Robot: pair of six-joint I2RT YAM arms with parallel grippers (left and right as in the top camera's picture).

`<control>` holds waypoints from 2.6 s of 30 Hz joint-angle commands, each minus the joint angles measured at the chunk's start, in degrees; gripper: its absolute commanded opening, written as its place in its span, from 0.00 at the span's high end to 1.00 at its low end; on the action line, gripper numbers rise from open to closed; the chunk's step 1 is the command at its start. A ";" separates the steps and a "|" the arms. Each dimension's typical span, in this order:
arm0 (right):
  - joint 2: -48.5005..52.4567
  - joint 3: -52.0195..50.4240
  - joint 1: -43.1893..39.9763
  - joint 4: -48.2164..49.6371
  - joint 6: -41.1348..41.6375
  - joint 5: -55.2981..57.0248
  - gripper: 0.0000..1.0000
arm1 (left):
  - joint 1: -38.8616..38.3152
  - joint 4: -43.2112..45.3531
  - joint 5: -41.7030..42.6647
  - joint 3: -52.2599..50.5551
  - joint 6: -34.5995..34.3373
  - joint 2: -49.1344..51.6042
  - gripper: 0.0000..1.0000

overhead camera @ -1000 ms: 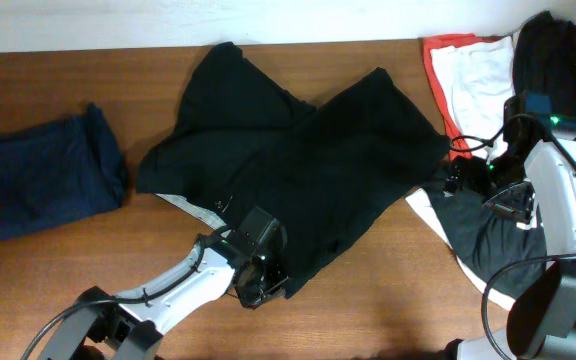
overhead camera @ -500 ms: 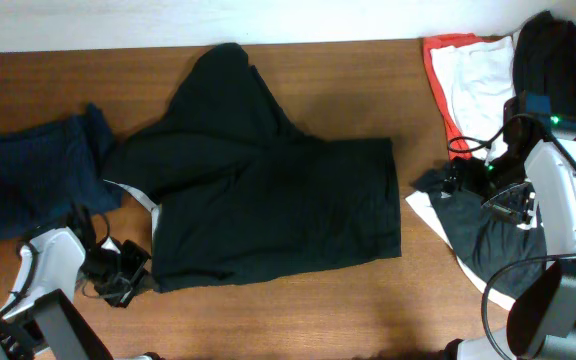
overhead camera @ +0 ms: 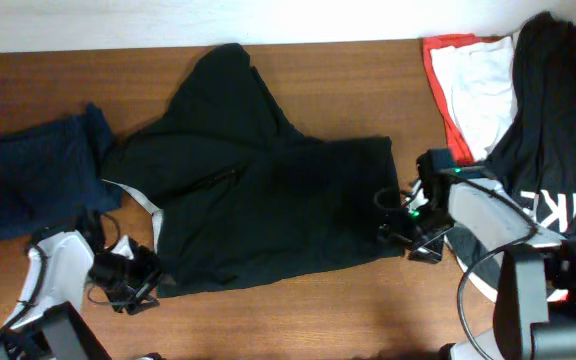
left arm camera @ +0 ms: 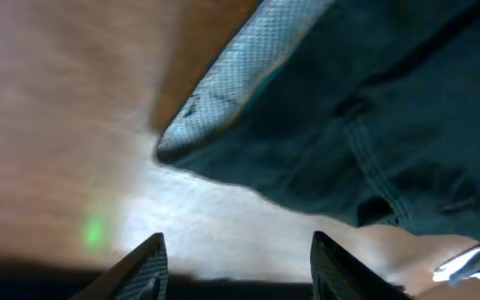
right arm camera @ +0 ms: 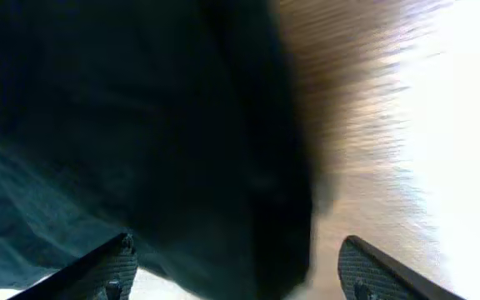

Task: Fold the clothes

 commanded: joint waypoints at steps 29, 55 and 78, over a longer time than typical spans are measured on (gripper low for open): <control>-8.50 25.44 -11.69 -17.09 1.31 11.54 0.68 | -8.68 -8.20 -2.01 20.00 1.20 -9.22 1.00; -12.00 -16.09 31.10 10.03 35.65 -2.27 0.43 | -8.68 -13.09 -1.55 24.96 4.98 -11.23 1.00; -14.64 38.47 -12.46 -39.28 -0.04 32.65 0.96 | -20.52 -10.12 12.33 28.20 4.61 -11.26 0.99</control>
